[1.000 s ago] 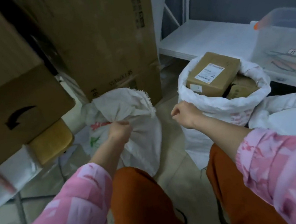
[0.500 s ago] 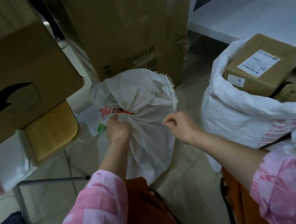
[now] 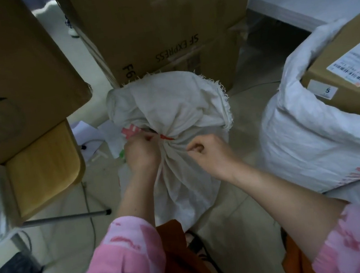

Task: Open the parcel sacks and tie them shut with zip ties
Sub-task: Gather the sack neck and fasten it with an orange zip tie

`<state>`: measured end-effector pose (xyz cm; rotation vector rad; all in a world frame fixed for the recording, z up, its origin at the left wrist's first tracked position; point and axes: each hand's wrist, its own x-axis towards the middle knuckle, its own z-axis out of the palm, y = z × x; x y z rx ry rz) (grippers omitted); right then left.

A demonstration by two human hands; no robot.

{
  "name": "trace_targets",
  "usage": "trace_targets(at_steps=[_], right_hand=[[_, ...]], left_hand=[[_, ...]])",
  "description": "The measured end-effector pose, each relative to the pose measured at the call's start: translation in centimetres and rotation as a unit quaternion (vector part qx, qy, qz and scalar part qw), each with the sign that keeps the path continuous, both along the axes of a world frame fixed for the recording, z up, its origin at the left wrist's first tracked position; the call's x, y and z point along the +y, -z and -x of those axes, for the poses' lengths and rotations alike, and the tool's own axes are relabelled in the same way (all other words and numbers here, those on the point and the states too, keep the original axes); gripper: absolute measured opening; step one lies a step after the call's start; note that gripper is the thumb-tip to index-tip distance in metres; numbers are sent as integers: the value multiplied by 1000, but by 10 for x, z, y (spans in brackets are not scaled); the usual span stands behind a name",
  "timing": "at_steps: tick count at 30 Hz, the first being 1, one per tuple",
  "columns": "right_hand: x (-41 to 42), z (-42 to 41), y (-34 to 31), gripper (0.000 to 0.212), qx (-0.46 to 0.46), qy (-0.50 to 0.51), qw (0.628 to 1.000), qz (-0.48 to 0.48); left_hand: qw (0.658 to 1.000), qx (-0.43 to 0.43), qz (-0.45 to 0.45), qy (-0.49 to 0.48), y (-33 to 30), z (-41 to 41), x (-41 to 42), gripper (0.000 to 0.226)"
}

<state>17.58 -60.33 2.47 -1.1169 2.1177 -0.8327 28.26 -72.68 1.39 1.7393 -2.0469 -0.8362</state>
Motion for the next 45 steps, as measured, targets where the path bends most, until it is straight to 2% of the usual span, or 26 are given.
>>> trace_targets(at_steps=[5, 10, 13, 18, 21, 26, 34, 38, 45], right_hand=[[4, -3, 1, 27, 19, -4, 998, -57], [17, 4, 1, 15, 31, 22, 995, -87], [25, 12, -5, 27, 61, 56, 993, -82], [38, 33, -12, 25, 124, 129, 984, 14], [46, 49, -13, 23, 113, 186, 973, 73], [61, 81, -23, 17, 76, 281, 949, 118], [86, 101, -33, 15, 42, 323, 941, 91], [88, 100, -27, 10, 39, 324, 944, 55], [86, 94, -25, 9, 62, 335, 938, 59]], left_hand=[[994, 17, -50, 95, -4, 18, 15, 24], [983, -8, -45, 176, -6, 40, 30, 23], [987, 39, -31, 150, -10, 55, 40, 24], [986, 130, 3, 101, -24, 88, 54, 30], [981, 180, 12, 72, -36, 108, 70, 30], [968, 242, -12, 61, -49, 127, 101, 28], [959, 249, -126, 43, -44, 141, 122, 29], [962, 233, -134, 54, -42, 139, 125, 28], [953, 244, -161, 76, -46, 135, 127, 30]])
